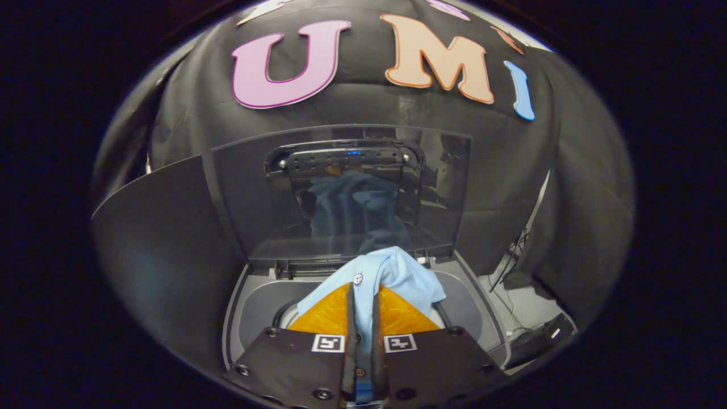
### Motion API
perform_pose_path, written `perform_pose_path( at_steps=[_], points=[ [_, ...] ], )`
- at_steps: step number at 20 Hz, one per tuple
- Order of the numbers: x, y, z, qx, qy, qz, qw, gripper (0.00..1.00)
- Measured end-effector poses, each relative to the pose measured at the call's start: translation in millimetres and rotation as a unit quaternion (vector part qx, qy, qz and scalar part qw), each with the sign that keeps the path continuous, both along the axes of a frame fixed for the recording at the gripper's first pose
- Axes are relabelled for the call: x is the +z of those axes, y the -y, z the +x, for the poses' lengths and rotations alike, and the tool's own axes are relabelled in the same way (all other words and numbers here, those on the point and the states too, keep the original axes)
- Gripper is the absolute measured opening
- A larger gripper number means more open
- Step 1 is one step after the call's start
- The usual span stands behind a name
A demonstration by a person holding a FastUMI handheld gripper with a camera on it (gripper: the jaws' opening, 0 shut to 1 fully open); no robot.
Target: Put the clothes into the washing machine and then close the washing machine lid.
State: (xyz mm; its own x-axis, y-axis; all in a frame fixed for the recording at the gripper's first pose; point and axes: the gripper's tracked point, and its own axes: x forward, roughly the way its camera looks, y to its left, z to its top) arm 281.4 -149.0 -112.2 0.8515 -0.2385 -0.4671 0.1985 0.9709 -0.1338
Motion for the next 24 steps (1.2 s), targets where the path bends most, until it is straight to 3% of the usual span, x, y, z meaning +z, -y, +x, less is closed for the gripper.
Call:
perform_pose_path(
  at_steps=[3, 8, 14, 24],
  points=[
    [-6, 0, -4, -0.007, -0.002, 0.011, 1.000, 0.16],
    [12, -3, -1, 0.010, 0.015, -0.027, 0.999, 0.99],
    [31, -3, -1, -0.002, 0.029, -0.042, 0.999, 0.99],
    [87, -27, 11, 0.031, 0.087, -0.077, 0.993, 0.99]
  ],
)
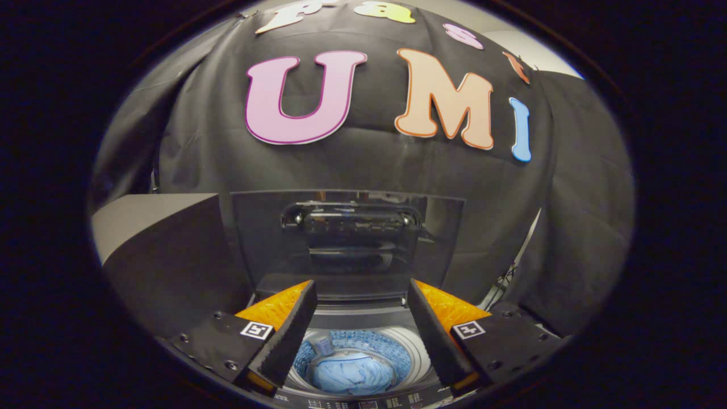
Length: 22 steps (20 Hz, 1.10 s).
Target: Put the clothes into the washing machine and then close the washing machine lid.
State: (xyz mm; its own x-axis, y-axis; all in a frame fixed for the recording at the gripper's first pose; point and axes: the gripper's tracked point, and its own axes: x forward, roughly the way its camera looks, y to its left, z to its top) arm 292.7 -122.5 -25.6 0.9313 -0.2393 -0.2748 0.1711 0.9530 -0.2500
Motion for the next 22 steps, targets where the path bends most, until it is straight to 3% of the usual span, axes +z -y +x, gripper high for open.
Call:
perform_pose_path(
  at_steps=[7, 14, 18, 22],
  points=[
    [58, -25, 13, 0.015, 0.050, 0.027, 0.998, 0.99],
    [115, -12, 48, -0.017, 0.130, 0.022, 0.991, 0.99],
    [140, -7, 77, -0.015, 0.168, -0.030, 0.985, 0.99],
    [146, -23, 117, 0.030, 0.190, 0.003, 0.981, 0.99]
  ],
)
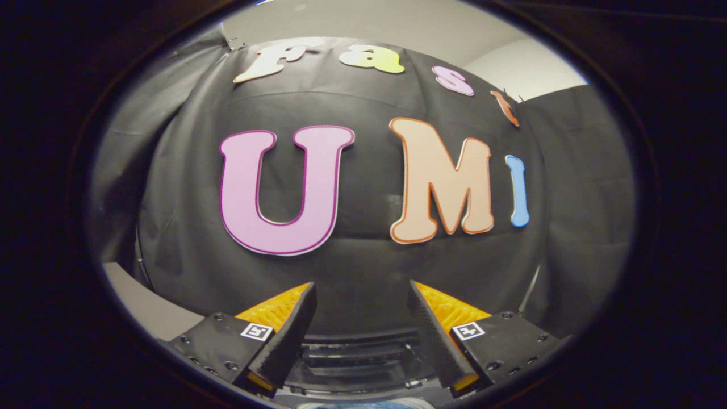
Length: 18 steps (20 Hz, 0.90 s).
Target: Put the clothes into the washing machine and then close the washing machine lid.
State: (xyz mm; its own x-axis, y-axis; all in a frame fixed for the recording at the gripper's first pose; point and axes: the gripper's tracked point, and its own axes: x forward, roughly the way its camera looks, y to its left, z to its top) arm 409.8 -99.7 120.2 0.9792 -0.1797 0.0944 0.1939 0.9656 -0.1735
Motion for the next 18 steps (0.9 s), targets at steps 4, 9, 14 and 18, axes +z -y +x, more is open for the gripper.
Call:
perform_pose_path(
  at_steps=[4, 9, 14, 18],
  points=[
    [-5, 4, 33, -0.006, -0.004, -0.044, 0.999, 0.99],
    [-76, 4, 60, -0.002, -0.074, -0.053, 0.996, 0.98],
    [-87, 4, 59, 0.038, -0.042, 0.008, 0.998, 0.97],
    [-85, -1, 43, 0.034, -0.029, 0.020, 0.999, 0.96]
  ],
)
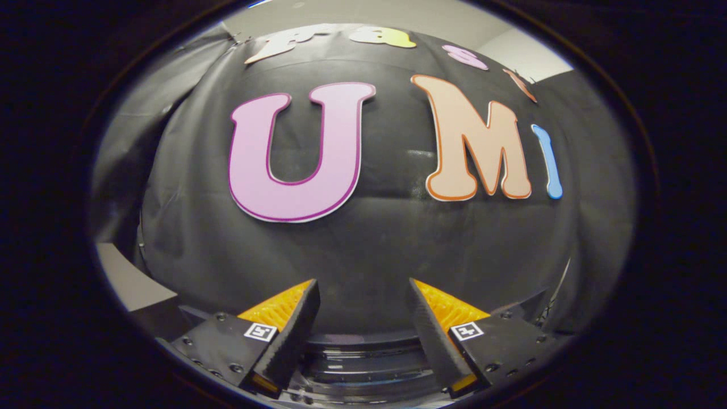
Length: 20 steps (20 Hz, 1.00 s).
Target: Put the clothes into the washing machine and then close the washing machine lid.
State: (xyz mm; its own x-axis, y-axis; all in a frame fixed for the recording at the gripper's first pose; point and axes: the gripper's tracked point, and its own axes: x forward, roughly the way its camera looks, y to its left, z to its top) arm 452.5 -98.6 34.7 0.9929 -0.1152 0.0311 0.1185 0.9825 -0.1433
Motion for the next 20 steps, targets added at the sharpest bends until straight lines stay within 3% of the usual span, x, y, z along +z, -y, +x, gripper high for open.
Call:
perform_pose_path(
  at_steps=[20],
  points=[
    [8, 1, -34, -0.008, 0.056, -0.002, 0.998, 0.95]
  ],
)
